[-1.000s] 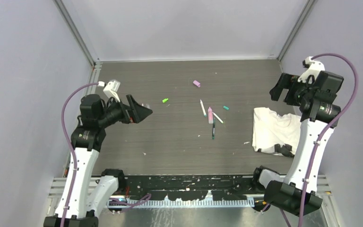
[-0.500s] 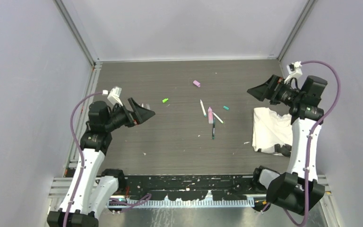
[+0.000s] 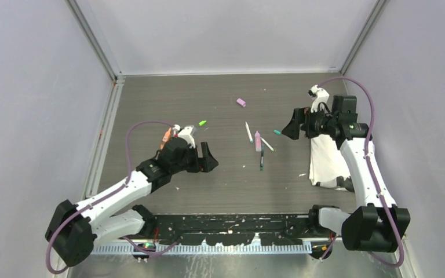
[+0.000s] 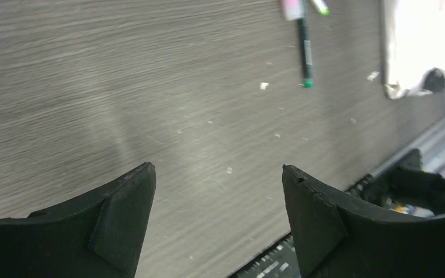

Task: Insert the pens into the pen caps
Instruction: Pick up the pen from the center of the board.

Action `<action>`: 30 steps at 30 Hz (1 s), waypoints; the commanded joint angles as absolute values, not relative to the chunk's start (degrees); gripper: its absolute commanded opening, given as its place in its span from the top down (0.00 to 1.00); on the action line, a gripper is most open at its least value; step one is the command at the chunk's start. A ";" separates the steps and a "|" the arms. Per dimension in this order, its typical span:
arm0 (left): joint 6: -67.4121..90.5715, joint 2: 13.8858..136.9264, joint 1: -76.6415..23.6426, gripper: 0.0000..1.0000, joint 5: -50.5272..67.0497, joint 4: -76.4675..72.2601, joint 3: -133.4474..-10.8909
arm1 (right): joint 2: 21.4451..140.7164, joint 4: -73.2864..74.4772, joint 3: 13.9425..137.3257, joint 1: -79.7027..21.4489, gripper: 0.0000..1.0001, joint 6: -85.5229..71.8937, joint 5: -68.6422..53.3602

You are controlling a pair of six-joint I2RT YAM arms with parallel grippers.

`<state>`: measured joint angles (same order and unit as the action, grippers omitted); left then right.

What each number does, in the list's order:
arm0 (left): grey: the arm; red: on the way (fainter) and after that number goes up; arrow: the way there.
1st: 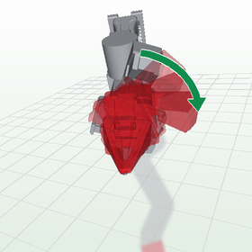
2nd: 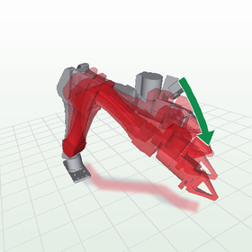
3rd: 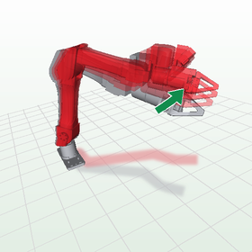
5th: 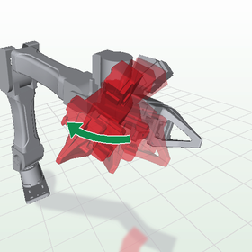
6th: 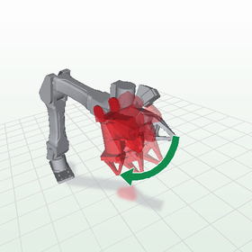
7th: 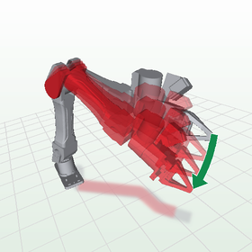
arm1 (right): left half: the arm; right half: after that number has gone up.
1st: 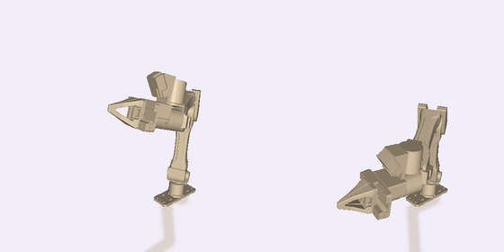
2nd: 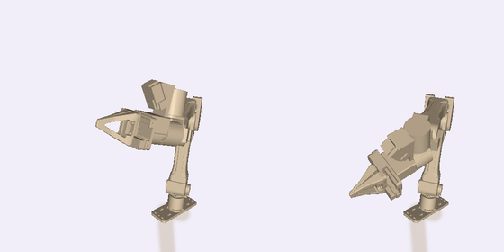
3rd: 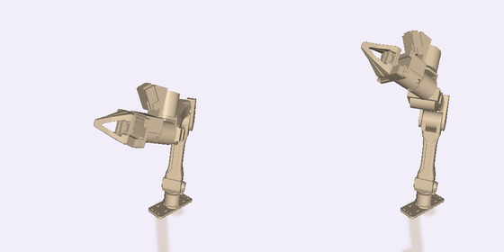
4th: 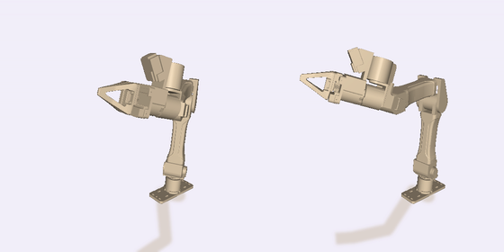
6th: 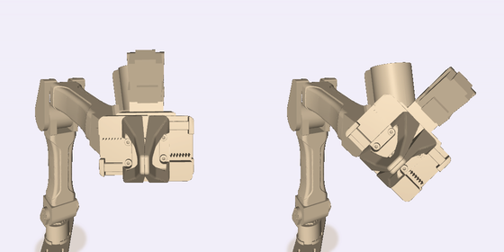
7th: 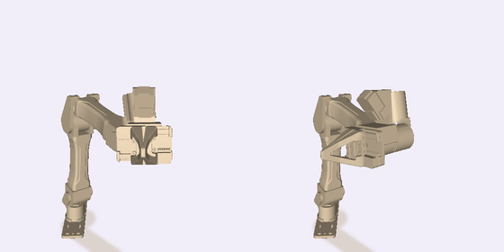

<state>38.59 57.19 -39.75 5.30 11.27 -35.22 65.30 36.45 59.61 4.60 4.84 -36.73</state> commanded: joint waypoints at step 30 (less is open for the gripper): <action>47.27 104.06 -47.42 0.51 -9.79 0.92 -71.42 | 71.28 33.00 60.01 -2.37 0.17 -1.76 -29.94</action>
